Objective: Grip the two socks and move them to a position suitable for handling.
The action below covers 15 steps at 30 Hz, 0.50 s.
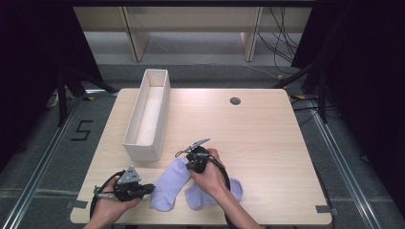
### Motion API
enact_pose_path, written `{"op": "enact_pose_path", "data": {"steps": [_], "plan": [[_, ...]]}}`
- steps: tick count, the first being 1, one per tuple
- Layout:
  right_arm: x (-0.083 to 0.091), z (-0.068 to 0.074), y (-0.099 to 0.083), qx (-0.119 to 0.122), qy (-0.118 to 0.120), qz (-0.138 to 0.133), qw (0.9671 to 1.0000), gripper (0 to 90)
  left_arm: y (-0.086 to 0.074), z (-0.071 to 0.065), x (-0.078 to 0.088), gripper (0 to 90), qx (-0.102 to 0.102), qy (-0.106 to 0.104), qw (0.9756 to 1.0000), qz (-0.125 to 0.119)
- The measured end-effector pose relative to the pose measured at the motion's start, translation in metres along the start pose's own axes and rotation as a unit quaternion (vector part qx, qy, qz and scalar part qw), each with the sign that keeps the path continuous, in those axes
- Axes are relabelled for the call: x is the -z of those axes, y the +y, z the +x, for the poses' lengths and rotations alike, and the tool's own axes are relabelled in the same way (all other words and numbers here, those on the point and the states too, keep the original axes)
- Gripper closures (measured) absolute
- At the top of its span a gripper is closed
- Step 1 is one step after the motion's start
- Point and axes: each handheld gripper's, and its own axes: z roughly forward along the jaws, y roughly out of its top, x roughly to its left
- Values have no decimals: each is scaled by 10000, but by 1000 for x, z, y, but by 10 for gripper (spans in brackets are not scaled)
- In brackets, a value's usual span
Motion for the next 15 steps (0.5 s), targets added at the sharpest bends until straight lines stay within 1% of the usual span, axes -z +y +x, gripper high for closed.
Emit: {"op": "enact_pose_path", "data": {"steps": [1, 2, 3, 4, 5, 6, 8, 9, 10, 11, 12, 13, 15], "plan": [[2, 1, 0, -63, 6, 3, 10000, 881, 1, 0, 1, 860, -5, 0, 10000, -23], [4, 1, 0, -85, -1, -12, 10000, 881, 2, 0, 2, 860, -70, 6, 10000, 6], [4, 0, 1, 18, 6, -109, 9999, 881, 3, 0, 2, 860, -88, 46, 10000, -4], [5, 0, 1, -20, 9, -97, 10000, 881, 4, 1, 2, 860, -112, 62, 9999, 3], [5, -1, 1, 7, -10, -118, 9999, 881, 4, 1, 2, 860, -125, 60, 9999, 9], [5, -1, 1, -10, -9, -117, 9999, 881, 4, 0, 2, 860, -78, 38, 10000, -29], [5, -1, 1, -8, -8, -118, 9999, 881, 4, 1, 3, 860, -103, 56, 9999, -5], [6, -1, 0, 9, 18, -122, 9999, 881, 5, 0, 3, 861, -51, -6, 10000, -70], [6, -1, 0, -35, 12, -124, 9999, 881, 5, 0, 4, 862, -32, -9, 10000, -83], [7, -2, 0, 3, -19, -147, 9999, 881, 5, 0, 4, 862, -5, 16, 9999, -127], [8, -1, 1, 0, -3, -162, 9999, 882, 6, 1, 6, 862, -27, -20, 9999, -117], [9, -1, 1, -4, -10, -177, 9998, 881, 7, 1, 7, 862, -5, 39, 9999, -166], [11, -1, 2, 21, 0, -197, 9998, 881, 7, 1, 8, 863, -15, 2, 9999, -160]]}}
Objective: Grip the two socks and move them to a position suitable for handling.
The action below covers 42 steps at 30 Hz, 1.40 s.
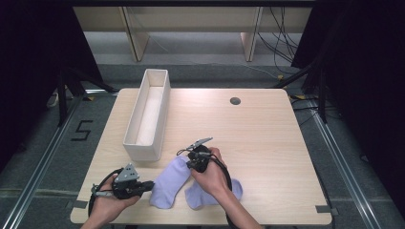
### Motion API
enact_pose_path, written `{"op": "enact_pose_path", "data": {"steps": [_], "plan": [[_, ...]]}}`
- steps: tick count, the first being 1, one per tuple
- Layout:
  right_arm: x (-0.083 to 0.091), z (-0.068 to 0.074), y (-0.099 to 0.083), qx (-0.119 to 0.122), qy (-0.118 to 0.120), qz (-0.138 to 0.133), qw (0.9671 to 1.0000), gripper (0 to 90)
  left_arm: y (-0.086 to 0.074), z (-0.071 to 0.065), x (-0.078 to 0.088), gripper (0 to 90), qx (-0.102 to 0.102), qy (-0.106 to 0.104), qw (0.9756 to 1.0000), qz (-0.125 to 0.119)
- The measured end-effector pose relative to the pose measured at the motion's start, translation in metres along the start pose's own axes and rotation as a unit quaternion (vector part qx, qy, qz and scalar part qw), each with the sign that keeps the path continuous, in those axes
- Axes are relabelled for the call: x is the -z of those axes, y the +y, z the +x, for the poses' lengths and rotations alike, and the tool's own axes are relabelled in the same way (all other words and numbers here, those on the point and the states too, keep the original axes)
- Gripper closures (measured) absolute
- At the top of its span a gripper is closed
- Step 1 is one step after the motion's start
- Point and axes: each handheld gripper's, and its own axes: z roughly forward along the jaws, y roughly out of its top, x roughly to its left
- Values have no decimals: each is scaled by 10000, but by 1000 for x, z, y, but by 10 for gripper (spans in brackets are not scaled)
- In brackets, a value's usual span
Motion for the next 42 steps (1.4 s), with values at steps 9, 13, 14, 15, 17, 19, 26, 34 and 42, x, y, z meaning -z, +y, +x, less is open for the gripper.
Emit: {"op": "enact_pose_path", "data": {"steps": [9, 13, 14, 15, 17, 19, 26, 34, 42], "plan": [[6, 2, 2, -38, 8, -62, 10000, 882, 6, 1, 6, 863, 25, 8, 9999, -143], [14, 2, 2, -80, 46, -205, 9997, 881, 11, 2, 9, 863, -57, 2, 9999, -127], [16, 2, 2, -100, 39, -224, 9997, 881, 11, 2, 8, 863, -35, -27, 9999, -166], [18, 2, 1, -128, 17, -240, 9996, 881, 12, 3, 8, 863, -46, -26, 9999, -158], [22, 0, 0, -139, 6, -286, 9995, 881, 13, 3, 8, 862, -43, -39, 9998, -172], [26, -1, -4, -162, 2, -318, 9994, 881, 13, 2, 8, 862, -30, -33, 9998, -201], [36, -5, -11, -255, -44, -352, 9990, 881, 19, -2, 7, 862, -107, -122, 9996, -251], [47, -8, -19, -272, -89, -398, 9988, 881, 25, -5, 8, 863, -171, -210, 9992, -281], [57, -9, -25, -384, -107, -474, 9981, 881, 31, -8, 5, 863, -275, -244, 9988, -318]]}}
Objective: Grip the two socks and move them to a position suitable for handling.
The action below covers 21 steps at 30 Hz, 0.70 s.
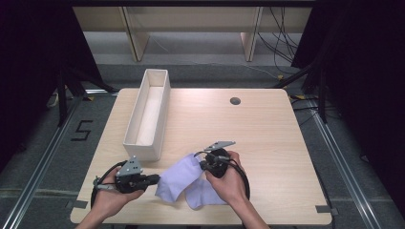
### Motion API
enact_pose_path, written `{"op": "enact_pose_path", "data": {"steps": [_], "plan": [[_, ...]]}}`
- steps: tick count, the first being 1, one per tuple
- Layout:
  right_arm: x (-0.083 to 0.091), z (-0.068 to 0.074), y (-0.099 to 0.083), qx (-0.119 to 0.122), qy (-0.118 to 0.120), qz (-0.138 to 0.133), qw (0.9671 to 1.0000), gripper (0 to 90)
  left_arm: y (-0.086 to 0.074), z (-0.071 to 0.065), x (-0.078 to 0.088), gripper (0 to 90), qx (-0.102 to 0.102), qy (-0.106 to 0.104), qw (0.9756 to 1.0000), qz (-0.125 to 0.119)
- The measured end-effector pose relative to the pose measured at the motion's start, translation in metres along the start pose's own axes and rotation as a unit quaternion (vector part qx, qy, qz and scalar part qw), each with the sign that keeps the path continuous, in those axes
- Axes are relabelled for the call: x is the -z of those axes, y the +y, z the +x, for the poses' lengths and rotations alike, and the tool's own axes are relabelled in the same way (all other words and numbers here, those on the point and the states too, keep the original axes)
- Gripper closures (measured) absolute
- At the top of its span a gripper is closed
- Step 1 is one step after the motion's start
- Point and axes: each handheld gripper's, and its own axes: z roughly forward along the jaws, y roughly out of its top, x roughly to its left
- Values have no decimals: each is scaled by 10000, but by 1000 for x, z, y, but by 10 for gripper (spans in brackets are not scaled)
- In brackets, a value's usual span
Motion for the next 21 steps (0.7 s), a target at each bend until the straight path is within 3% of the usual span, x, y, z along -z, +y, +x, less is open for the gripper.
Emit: {"op": "enact_pose_path", "data": {"steps": [2, 4, 5, 11, 12, 13, 14, 15, 20, 21], "plan": [[3, 0, -2, -84, -4, -82, 9999, 881, 2, -2, -1, 863, 43, -47, 9999, -80], [9, -4, -2, -3, -19, -87, 10000, 881, 6, -3, -3, 863, 43, -69, 9999, -100], [12, -3, -4, -151, -14, -72, 9999, 881, 8, -2, -3, 863, -59, -69, 10000, -38], [28, -13, -13, -40, -35, -227, 9997, 881, 17, -8, -13, 863, -143, -221, 9996, -98], [31, -11, -15, -287, -53, -161, 9994, 881, 18, -9, -14, 863, -169, -240, 9995, -100], [33, -12, -17, -278, -124, -197, 9993, 881, 19, -9, -15, 863, -165, -252, 9995, -92], [33, -17, -18, -33, -106, -264, 9996, 881, 21, -10, -16, 863, -197, -265, 9994, -91], [35, -16, -20, -313, -84, -171, 9993, 881, 21, -10, -17, 863, -187, -270, 9994, -100], [40, -21, -29, -279, -124, -295, 9991, 881, 28, -12, -22, 863, -247, -327, 9991, -115], [42, -21, -30, -399, -94, -272, 9988, 881, 28, -13, -23, 863, -245, -319, 9991, -121]]}}
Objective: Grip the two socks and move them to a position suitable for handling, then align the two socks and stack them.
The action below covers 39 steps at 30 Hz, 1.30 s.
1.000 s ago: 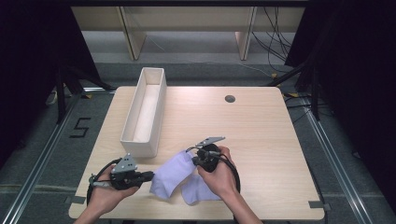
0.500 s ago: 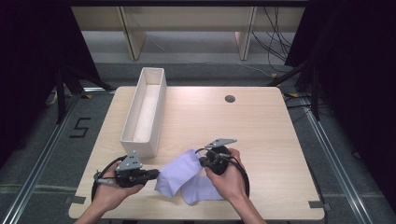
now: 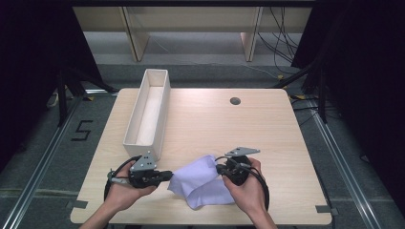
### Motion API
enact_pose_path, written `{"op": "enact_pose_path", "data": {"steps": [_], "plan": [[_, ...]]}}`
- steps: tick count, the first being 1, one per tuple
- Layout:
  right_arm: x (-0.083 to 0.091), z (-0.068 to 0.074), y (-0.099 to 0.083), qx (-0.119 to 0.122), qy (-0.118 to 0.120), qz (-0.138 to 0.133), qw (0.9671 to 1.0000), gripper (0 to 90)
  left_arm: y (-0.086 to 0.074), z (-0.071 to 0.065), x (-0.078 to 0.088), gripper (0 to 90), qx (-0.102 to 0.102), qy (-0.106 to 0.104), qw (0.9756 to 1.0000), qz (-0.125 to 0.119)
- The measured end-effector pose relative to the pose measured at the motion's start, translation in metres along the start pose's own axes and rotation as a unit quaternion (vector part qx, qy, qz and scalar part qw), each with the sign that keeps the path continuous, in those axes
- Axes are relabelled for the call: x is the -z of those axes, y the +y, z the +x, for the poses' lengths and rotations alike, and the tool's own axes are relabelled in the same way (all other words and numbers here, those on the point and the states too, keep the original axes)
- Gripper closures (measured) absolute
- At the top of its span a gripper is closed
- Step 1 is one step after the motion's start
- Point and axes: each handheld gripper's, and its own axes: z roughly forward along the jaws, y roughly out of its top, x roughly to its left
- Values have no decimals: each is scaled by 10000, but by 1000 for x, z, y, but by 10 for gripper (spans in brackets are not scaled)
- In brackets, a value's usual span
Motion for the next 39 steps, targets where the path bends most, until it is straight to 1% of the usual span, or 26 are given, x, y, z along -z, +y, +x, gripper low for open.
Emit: {"op": "enact_pose_path", "data": {"steps": [1, 5, 6, 9, 11, 14, 16, 18, 20, 21, 22, 23, 24, 25, 26, 27, 28, 29, 30, 32, 33, 35, 36, 37, 38, 39], "plan": [[0, -1, -1, 15, -53, -30, 10000, 881, 1, 0, -1, 863, -38, -30, 10000, 12], [7, -4, -5, -42, -41, -57, 10000, 881, 6, -3, -3, 862, -92, -53, 9999, 2], [8, -5, -6, 26, -46, -49, 10000, 881, 6, -3, -4, 863, -88, -69, 9999, -18], [12, -6, -8, -131, -60, -92, 9999, 880, 8, -4, -5, 863, -127, -87, 9999, 36], [14, -7, -9, -56, -17, -54, 10000, 880, 9, -5, -6, 862, -145, -106, 9998, 13], [14, -9, -12, -75, -44, -123, 9999, 879, 11, -5, -7, 862, -150, -115, 9998, 27], [16, -10, -14, -205, -31, -80, 9998, 880, 12, -6, -8, 862, -153, -96, 9998, 19], [16, -10, -16, -152, -26, -179, 9997, 879, 12, -5, -9, 863, -158, -101, 9998, 4], [18, -10, -17, -274, -13, -103, 9996, 879, 13, -6, -10, 862, -147, -110, 9998, -2], [17, -11, -17, -167, -21, -176, 9997, 879, 13, -6, -11, 862, -198, -112, 9997, 6], [19, -11, -18, -242, -55, -84, 9997, 879, 13, -7, -12, 862, -193, -124, 9997, -3], [19, -8, -19, -391, -110, -92, 9991, 880, 14, -7, -13, 862, -199, -128, 9997, -14], [18, -12, -20, -129, -74, -209, 9997, 880, 14, -7, -14, 863, -199, -140, 9997, 22], [20, -11, -20, -248, -142, -105, 9995, 880, 15, -7, -14, 862, -208, -139, 9997, 6], [19, -12, -21, -155, -102, -203, 9996, 879, 15, -8, -14, 862, -199, -131, 9997, 16], [21, -12, -21, -116, -92, -123, 9998, 880, 16, -8, -15, 862, -229, -143, 9996, 27], [22, -12, -22, -233, -125, -123, 9996, 880, 17, -9, -14, 862, -265, -133, 9996, 35], [22, -12, -23, -179, -125, -171, 9996, 880, 18, -10, -14, 862, -261, -136, 9996, 35], [25, -11, -23, -262, -179, -88, 9995, 880, 19, -10, -15, 862, -282, -144, 9995, 17], [25, -9, -25, -333, -151, -184, 9992, 880, 21, -11, -13, 862, -304, -125, 9995, 26], [25, -12, -25, -227, -142, -171, 9995, 880, 22, -12, -13, 863, -300, -142, 9994, -7], [28, -9, -26, -325, -158, -119, 9993, 879, 24, -13, -12, 862, -346, -123, 9993, 20], [28, -11, -27, -173, -137, -216, 9995, 880, 25, -14, -12, 862, -342, -152, 9993, -6], [30, -10, -27, -299, -163, -119, 9994, 880, 26, -15, -12, 862, -334, -174, 9993, 11], [31, -10, -28, -222, -166, -205, 9994, 880, 26, -15, -12, 862, -389, -160, 9991, 39], [33, -10, -29, -274, -171, -166, 9993, 879, 27, -16, -12, 862, -377, -210, 9991, 37]]}}
